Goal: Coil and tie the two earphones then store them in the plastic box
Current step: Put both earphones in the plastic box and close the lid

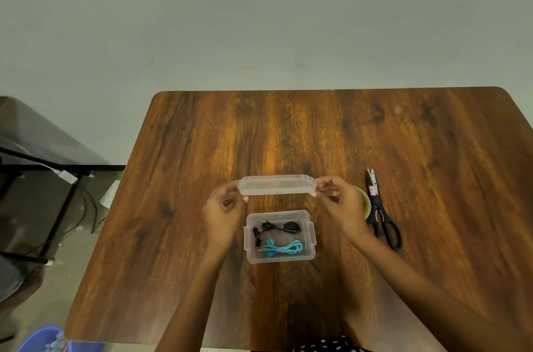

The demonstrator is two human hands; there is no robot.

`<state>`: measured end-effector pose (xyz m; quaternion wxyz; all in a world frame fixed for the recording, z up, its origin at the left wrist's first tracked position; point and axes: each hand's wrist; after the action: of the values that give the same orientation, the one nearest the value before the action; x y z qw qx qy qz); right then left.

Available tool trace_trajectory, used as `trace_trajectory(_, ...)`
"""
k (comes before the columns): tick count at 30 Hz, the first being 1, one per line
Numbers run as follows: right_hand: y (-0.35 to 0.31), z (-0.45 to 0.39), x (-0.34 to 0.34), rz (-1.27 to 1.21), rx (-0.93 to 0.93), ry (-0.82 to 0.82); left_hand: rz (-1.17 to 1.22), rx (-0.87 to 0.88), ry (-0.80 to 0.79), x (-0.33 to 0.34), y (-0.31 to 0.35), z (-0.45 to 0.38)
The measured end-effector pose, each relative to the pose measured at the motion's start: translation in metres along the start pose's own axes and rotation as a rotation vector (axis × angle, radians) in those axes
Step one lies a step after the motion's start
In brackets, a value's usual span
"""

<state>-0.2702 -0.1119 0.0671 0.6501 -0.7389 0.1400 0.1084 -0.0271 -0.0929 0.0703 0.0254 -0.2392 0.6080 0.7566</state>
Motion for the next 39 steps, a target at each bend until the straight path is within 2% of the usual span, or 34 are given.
trace_trajectory(4, -0.004, 0.021, -0.009, -0.034, -0.003, 0.007, 0.062, 0.005, 0.039, -0.005, 0.003, 0.026)
trace_trajectory(10, 0.016, 0.044, -0.001, 0.038, 0.187, 0.001, 0.051, -0.141, -0.038, -0.001, -0.016, 0.053)
trace_trajectory(18, 0.024, 0.049, 0.018, 0.143, 0.323, -0.157, -0.035, -0.270, -0.060, 0.006, -0.044, 0.059)
trace_trajectory(32, 0.035, 0.055, 0.024, 0.107, 0.309, -0.145, -0.063, -0.292, -0.066, 0.006, -0.054, 0.051)
trace_trajectory(39, 0.039, 0.051, 0.030, 0.135, 0.353, -0.127, 0.050, -0.417, -0.070, 0.005, -0.062, 0.050)
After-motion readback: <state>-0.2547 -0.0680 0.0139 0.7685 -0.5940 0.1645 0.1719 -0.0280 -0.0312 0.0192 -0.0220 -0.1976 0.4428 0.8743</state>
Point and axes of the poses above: each hand's wrist, its own z-axis away from the middle knuckle, its own x-axis out of the palm, y = z × x, and after that the axes turned 7 degrees about -x, right-handed
